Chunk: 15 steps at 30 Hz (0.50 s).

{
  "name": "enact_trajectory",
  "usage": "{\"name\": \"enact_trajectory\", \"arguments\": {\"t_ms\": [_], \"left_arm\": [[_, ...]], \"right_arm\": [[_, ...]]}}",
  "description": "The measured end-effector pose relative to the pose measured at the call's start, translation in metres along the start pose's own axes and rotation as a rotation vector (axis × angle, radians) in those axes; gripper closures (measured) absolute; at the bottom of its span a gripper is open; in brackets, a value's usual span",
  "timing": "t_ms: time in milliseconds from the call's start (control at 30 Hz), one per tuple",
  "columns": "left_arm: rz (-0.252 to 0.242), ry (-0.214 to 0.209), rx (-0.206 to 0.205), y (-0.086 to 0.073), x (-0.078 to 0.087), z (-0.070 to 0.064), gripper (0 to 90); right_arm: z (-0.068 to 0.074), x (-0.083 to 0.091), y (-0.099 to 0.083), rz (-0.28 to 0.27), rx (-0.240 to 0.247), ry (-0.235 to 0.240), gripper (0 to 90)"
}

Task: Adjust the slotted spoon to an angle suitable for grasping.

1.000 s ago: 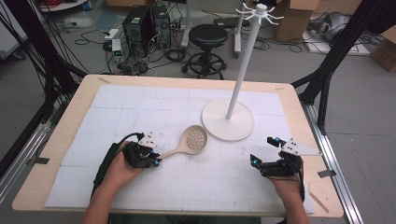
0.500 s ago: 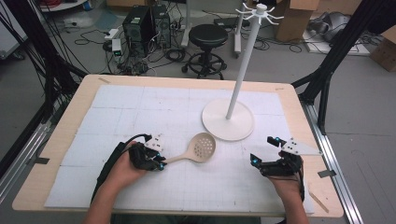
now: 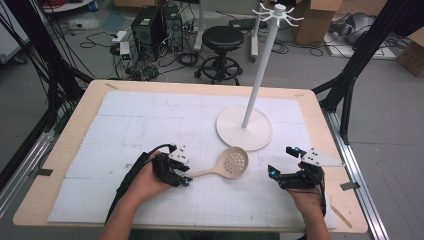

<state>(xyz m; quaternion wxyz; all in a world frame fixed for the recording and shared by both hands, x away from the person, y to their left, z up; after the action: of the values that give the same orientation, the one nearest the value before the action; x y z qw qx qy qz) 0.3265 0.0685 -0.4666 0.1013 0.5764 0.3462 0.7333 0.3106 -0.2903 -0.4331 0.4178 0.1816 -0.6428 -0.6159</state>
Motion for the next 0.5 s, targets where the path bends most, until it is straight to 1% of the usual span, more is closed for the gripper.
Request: {"name": "enact_trajectory", "arguments": {"t_ms": [33,67,100,133,167,200,233,267,300,333,367,500], "left_arm": [[-0.007,0.007,0.016,-0.004,0.004,0.002,55.9],[-0.022,0.003,0.045,-0.013,0.012,0.007,54.3],[-0.022,0.003,0.045,-0.013,0.012,0.007,54.1],[-0.037,-0.008,0.064,-0.018,0.015,0.009,54.1],[-0.054,-0.01,0.087,-0.027,0.022,0.01,54.1],[-0.054,-0.01,0.087,-0.027,0.022,0.01,54.1],[-0.055,-0.01,0.089,-0.03,0.025,0.01,54.1],[-0.055,-0.003,0.089,-0.032,0.027,0.01,53.6],[-0.055,0.003,0.079,-0.034,0.029,0.009,53.6],[-0.062,0.009,0.082,-0.035,0.03,0.007,53.7],[-0.066,0.006,0.083,-0.036,0.03,0.006,54.0],[-0.048,-0.012,0.065,-0.04,0.029,0.001,55.5]], "right_arm": [[0.0,0.0,0.0,0.0,0.0,0.0,0.2],[-0.001,0.001,0.0,-0.001,0.003,-0.004,0.2],[-0.001,0.001,0.0,-0.001,0.003,-0.004,0.2],[0.0,0.001,0.0,-0.002,-0.005,-0.002,0.2],[0.0,0.002,0.0,-0.004,-0.005,-0.001,0.2],[0.0,0.002,0.0,-0.004,-0.005,-0.001,0.2],[0.0,0.002,0.0,-0.005,-0.007,0.0,0.2],[0.0,0.001,0.0,-0.004,-0.007,0.0,0.2],[0.0,0.001,0.0,-0.004,-0.007,0.0,0.2],[0.0,0.001,-0.001,0.0,-0.003,0.001,0.2],[0.0,0.0,-0.001,0.002,-0.006,0.003,0.2],[0.0,0.001,-0.001,0.001,-0.002,-0.001,0.2]]}}
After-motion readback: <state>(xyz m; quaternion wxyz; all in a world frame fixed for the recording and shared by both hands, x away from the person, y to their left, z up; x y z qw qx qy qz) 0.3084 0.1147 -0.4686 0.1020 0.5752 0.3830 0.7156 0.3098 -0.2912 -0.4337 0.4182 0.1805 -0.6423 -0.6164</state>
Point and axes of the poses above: each handheld gripper's, and its own axes: x roughly backward along the jaws, y roughly out of its top, z roughly to its left, the point moved 5 cm from there along -x, roughly forward along the jaws, and after that the axes turned 8 degrees about y, right-handed, at the moved point
